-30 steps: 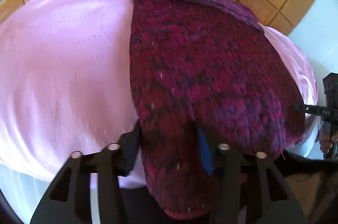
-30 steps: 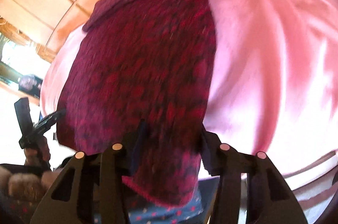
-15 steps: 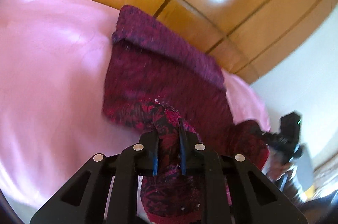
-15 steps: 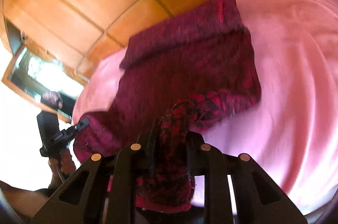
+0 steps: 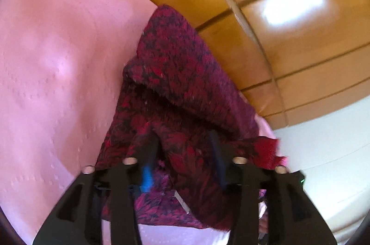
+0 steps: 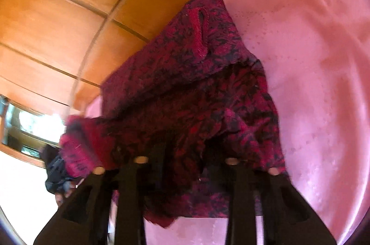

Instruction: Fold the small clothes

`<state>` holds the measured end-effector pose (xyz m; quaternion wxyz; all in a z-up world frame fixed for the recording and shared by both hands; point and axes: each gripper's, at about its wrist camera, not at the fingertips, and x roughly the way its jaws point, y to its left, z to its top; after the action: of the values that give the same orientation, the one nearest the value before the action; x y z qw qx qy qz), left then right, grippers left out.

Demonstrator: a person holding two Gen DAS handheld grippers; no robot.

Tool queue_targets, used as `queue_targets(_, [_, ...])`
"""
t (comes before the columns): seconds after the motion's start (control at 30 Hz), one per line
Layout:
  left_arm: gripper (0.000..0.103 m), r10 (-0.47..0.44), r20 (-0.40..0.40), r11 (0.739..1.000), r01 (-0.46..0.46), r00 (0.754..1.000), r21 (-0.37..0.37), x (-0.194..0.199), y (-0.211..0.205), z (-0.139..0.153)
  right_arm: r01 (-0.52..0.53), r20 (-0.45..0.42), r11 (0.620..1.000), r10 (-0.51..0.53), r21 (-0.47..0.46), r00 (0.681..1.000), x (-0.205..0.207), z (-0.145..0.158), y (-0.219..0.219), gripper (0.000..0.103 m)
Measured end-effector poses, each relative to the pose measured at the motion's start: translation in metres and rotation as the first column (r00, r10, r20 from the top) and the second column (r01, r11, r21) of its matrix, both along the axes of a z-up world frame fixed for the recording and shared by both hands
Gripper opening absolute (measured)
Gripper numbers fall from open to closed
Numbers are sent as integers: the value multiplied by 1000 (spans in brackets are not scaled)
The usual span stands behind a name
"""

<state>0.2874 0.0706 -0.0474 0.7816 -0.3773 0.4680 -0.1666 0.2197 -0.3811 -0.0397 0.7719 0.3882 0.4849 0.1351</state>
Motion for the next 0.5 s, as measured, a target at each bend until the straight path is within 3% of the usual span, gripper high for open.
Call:
queue_targets(0.07, [73, 58, 20, 998, -57, 998, -21, -4, 15, 4, 16, 40, 997, -19, 76, 999, -3, 6, -9, 74])
queue_targets(0.17, [76, 137, 64, 990, -136, 989, -20, -13, 39, 13, 69, 114, 995, -77, 79, 991, -13, 23, -24, 92])
queue_targets(0.3, [78, 142, 139, 986, -153, 980, 67, -35, 51, 20, 83, 170, 996, -84, 11, 982, -34, 42, -40, 92])
queue_targets(0.4, [81, 25, 175, 987, -52, 984, 153, -57, 33, 4, 47, 165, 991, -26, -129, 986, -54, 40, -36, 92])
queue_targets(0.5, [81, -90, 133, 974, 59, 987, 220, -69, 8, -23, -20, 99, 961, 49, -277, 994, -67, 21, -21, 87])
